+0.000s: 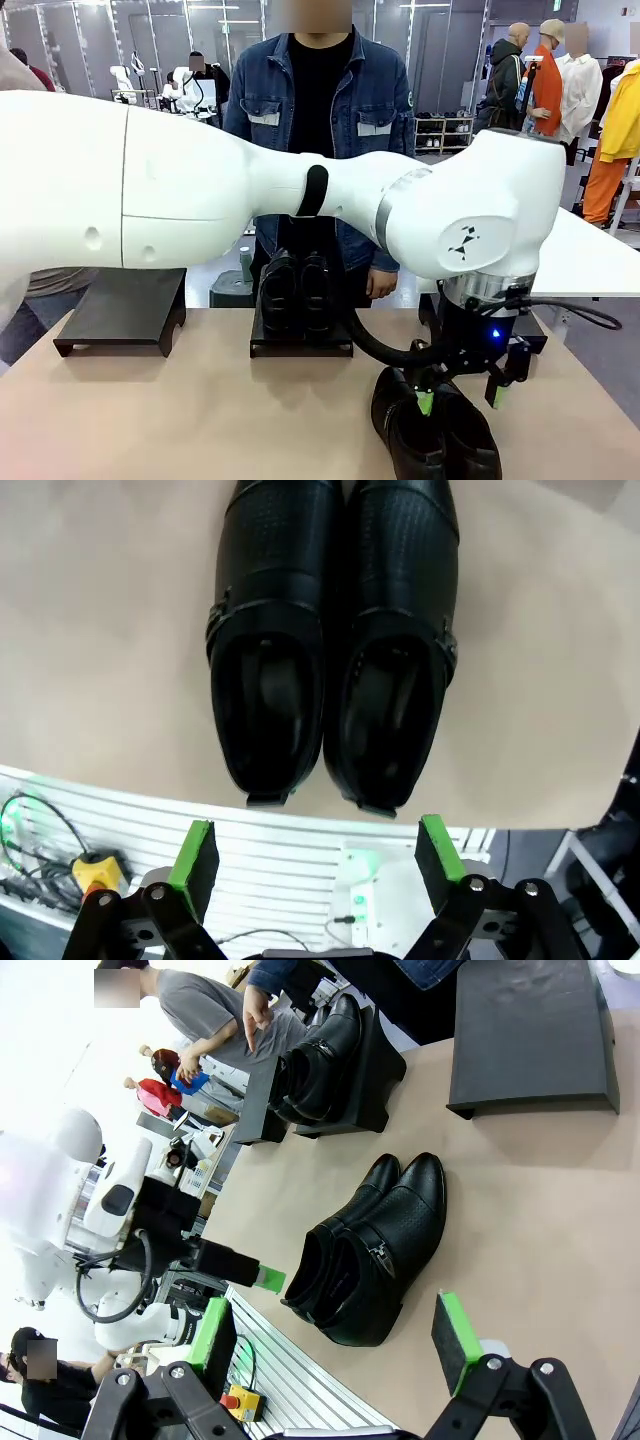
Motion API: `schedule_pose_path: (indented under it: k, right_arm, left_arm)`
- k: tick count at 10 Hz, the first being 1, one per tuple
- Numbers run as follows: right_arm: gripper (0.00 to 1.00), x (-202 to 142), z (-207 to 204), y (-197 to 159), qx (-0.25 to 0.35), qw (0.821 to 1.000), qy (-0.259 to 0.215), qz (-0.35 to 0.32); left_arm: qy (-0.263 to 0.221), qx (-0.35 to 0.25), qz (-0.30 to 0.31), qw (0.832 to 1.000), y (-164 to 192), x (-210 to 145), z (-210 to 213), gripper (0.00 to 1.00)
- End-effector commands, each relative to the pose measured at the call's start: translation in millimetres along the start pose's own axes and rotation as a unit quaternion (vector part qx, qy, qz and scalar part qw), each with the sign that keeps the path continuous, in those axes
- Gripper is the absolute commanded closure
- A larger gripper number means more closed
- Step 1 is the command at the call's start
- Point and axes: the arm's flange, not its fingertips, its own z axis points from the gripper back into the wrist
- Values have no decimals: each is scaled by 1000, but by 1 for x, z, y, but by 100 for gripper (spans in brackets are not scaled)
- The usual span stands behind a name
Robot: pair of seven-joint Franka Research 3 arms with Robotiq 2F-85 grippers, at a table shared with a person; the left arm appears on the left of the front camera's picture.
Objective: Place the shoes on the stand as instructed by the person.
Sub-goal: Pick up another pair of Shoes and place it on the Shoes Stand indicated by the person.
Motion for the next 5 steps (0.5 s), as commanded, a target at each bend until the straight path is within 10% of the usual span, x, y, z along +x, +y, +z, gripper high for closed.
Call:
schedule_pose_path:
  k: [1,5]
  right_arm:
    - [0,1,1,-1,6,1000,-6,10]
    - [0,1,1,-1,6,1000,-6,10]
  left_arm:
    - [-29,-23,3,999,3,3,-16,0]
    - [-60,-3,18,998,0,20,-44,0]
